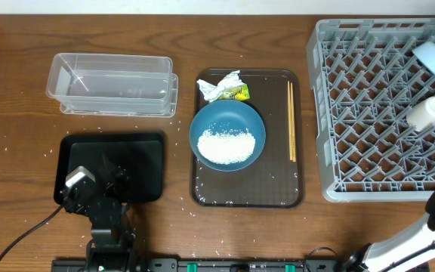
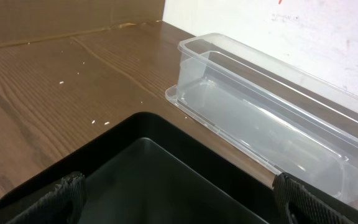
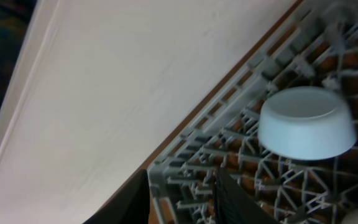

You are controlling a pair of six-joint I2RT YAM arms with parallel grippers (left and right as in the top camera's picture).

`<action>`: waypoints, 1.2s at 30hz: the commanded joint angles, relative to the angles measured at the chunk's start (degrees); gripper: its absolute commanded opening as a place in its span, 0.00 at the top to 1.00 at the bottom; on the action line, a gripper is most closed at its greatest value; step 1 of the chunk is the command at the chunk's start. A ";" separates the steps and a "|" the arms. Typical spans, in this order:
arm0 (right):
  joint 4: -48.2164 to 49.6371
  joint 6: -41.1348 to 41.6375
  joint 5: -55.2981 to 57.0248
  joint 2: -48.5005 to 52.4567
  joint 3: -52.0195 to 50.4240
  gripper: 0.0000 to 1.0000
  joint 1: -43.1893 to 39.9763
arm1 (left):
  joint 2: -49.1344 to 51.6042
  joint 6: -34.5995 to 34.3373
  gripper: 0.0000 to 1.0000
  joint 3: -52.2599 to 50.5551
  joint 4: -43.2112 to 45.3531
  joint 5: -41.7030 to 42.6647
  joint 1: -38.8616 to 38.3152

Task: Sort waste into correct bins and load items into the dishwasher rack
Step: 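Lower the bowl into the rack, release, and withdraw the right gripper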

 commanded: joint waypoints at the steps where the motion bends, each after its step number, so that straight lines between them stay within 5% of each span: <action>1: -0.20 -1.60 8.50 0.42 0.20 0.69 3.10 | 0.07 0.11 0.02 -1.11 -1.64 -0.90 0.20; 14: 7.82 -7.43 47.39 11.08 0.20 0.66 13.79 | 0.07 0.11 0.02 -1.11 -1.64 -0.90 0.20; 29: 11.28 -10.03 45.22 20.20 0.20 0.78 11.52 | 0.07 0.11 0.02 -1.11 -1.64 -0.90 0.20; 36: 10.82 -10.38 29.31 20.44 0.20 0.82 11.54 | 0.07 0.11 0.02 -1.11 -1.64 -0.90 0.20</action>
